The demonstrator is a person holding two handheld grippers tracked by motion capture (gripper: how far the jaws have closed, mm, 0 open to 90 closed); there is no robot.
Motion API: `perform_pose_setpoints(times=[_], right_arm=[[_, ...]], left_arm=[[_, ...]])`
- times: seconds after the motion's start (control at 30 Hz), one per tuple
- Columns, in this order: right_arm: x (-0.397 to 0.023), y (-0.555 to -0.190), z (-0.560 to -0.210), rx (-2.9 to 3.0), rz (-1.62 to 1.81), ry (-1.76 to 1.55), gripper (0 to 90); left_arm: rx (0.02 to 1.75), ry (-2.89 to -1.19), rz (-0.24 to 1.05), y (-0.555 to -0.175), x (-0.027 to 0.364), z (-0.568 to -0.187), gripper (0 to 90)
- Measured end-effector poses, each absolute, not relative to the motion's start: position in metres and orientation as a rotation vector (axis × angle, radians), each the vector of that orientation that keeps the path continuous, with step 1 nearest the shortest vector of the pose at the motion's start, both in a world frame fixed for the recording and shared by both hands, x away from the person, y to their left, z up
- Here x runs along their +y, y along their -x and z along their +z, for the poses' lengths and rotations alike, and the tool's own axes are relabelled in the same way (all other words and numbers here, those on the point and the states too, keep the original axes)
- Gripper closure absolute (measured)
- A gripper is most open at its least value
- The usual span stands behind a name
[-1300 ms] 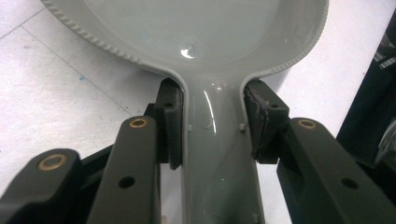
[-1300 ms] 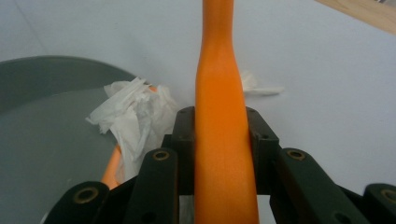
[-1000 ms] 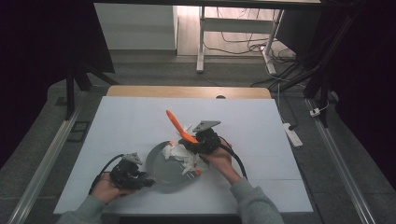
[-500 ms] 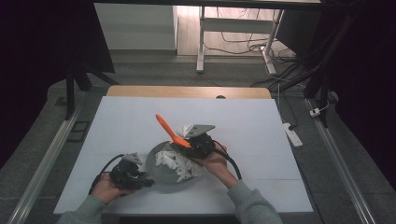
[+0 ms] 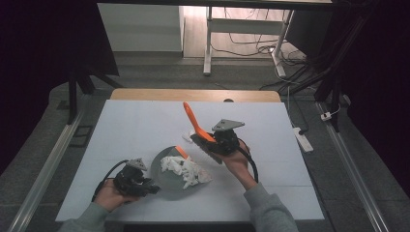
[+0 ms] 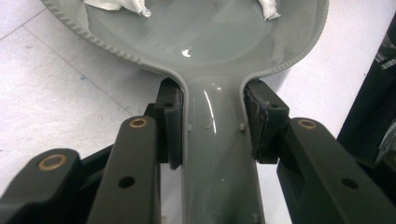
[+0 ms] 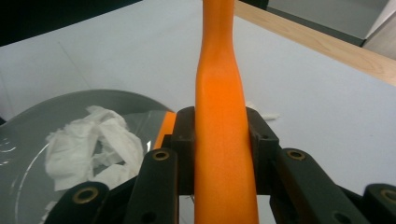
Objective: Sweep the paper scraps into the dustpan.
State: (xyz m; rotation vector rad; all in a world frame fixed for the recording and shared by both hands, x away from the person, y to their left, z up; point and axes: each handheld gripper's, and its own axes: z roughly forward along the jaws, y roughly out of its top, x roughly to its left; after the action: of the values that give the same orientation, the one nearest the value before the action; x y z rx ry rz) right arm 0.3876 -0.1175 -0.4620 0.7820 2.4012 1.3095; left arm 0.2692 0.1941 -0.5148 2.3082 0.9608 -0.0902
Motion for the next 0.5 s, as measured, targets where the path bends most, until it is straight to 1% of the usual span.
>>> perform_pose_setpoints(times=[0.5], right_arm=[[-0.133,-0.408,-0.463,2.32,1.31,-0.875,70.3]], left_arm=[[0.991,-2.295,-0.072,-0.271,0.198,-0.514,61.3]])
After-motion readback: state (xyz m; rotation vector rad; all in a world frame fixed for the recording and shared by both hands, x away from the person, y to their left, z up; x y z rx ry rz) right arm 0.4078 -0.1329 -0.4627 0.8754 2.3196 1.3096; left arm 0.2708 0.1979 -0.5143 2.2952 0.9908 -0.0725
